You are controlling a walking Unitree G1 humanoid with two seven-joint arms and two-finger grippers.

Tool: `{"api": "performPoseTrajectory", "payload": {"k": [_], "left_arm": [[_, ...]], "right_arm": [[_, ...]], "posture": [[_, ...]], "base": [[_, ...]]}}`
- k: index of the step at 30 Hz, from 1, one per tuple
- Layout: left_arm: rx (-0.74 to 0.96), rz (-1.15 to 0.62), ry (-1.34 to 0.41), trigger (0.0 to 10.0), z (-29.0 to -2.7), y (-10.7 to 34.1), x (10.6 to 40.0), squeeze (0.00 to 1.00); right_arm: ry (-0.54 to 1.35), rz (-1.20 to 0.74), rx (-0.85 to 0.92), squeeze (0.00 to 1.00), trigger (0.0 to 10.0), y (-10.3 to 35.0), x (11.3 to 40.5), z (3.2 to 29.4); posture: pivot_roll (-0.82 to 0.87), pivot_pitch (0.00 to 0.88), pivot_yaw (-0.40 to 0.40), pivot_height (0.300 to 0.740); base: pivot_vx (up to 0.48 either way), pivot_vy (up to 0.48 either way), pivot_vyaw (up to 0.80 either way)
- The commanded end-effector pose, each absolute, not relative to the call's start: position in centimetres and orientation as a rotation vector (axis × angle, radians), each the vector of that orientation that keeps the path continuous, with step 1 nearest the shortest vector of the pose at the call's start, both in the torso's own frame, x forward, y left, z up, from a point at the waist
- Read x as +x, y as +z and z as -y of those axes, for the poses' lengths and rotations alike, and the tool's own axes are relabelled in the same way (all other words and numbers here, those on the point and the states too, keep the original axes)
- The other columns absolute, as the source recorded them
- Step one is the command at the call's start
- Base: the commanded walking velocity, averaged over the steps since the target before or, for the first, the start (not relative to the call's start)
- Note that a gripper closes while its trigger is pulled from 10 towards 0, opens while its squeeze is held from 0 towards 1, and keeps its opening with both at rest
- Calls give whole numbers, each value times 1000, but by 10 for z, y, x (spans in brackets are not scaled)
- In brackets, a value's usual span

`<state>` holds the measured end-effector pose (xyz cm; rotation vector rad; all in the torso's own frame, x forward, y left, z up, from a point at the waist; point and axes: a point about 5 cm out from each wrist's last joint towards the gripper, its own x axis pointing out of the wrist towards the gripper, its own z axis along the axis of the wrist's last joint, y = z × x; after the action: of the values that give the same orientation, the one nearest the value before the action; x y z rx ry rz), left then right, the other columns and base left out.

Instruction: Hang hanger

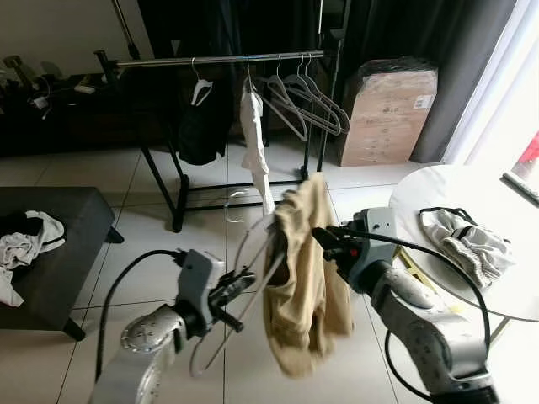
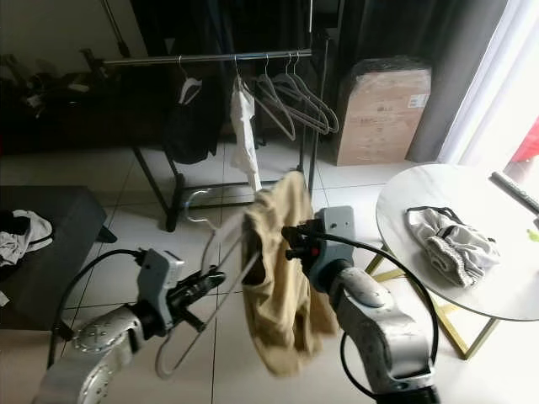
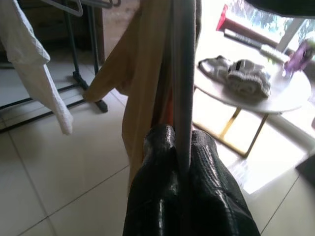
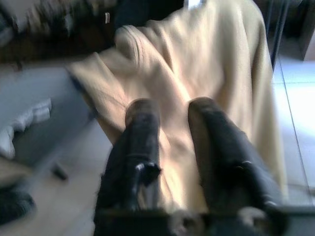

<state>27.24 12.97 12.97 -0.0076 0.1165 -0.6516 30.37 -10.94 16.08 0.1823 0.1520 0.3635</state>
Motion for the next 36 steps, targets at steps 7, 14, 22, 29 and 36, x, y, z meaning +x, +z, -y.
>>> {"api": "performPoseTrajectory", "payload": {"k": [7, 14, 22, 29, 36], "left_arm": [[-55, 7, -656, 10000, -111, 159, 279, 0], [-96, -5, -740, 10000, -102, 161, 278, 0], [-118, -17, -896, 10000, -91, 172, 275, 0], [-130, 2, -912, 10000, -89, 178, 283, 0], [-138, 3, -908, 10000, -90, 179, 288, 0]], "right_arm": [[220, -97, 177, 1000, 10000, 143, 295, 106], [57, -57, 117, 1000, 10000, 138, 293, 126], [81, -5, 82, 0, 10000, 135, 288, 116], [89, 84, 82, 1000, 10000, 145, 282, 116], [8, 246, -7, 0, 10000, 160, 269, 134]], "posture": [[-39, 98, 8, 740], [-48, 92, 24, 740], [-50, 88, 38, 740], [-64, 75, 56, 740], [-71, 52, 62, 740]], "base": [[0, 0, 0], [0, 0, 0], [0, 0, 0], [0, 0, 0], [0, 0, 0]]}}
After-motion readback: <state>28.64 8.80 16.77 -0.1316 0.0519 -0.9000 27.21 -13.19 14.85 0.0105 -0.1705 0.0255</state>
